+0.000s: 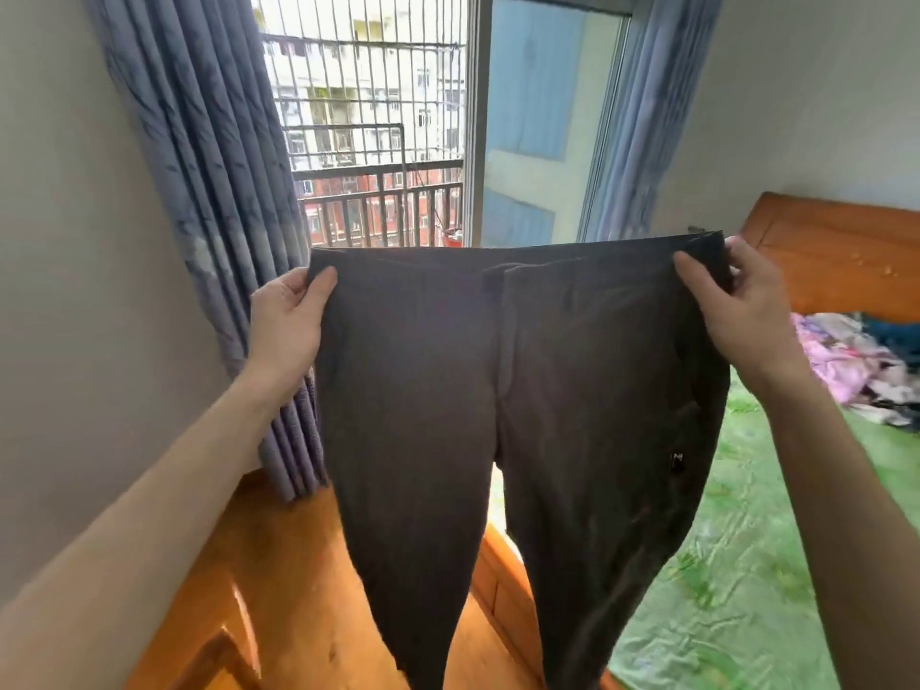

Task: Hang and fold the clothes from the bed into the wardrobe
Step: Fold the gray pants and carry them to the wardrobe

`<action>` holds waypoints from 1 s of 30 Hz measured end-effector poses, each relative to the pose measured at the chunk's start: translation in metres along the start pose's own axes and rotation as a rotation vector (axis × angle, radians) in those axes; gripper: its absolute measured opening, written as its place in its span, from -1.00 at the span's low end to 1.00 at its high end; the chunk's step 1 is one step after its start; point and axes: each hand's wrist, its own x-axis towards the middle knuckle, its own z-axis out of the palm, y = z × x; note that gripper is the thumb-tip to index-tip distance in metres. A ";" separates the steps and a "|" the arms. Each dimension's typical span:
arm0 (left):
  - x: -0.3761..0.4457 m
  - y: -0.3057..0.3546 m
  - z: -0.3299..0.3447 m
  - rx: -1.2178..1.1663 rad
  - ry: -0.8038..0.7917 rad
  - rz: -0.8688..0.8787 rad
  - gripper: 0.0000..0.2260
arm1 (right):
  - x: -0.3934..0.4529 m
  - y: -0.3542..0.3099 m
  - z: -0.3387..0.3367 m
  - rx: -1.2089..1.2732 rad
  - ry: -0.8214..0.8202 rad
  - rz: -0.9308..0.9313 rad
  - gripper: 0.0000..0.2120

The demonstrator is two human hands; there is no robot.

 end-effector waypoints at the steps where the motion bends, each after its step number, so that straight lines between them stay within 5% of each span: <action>1: 0.010 0.000 0.016 -0.010 -0.013 0.011 -0.82 | 0.008 0.004 -0.013 -0.018 0.016 -0.019 -0.64; 14: 0.067 -0.001 0.223 -0.012 -0.193 0.040 -0.74 | 0.072 0.059 -0.156 -0.265 0.238 0.010 -0.81; 30: 0.187 -0.041 0.431 -0.154 -0.473 -0.085 -0.88 | 0.147 0.127 -0.226 -0.206 0.438 0.264 -0.91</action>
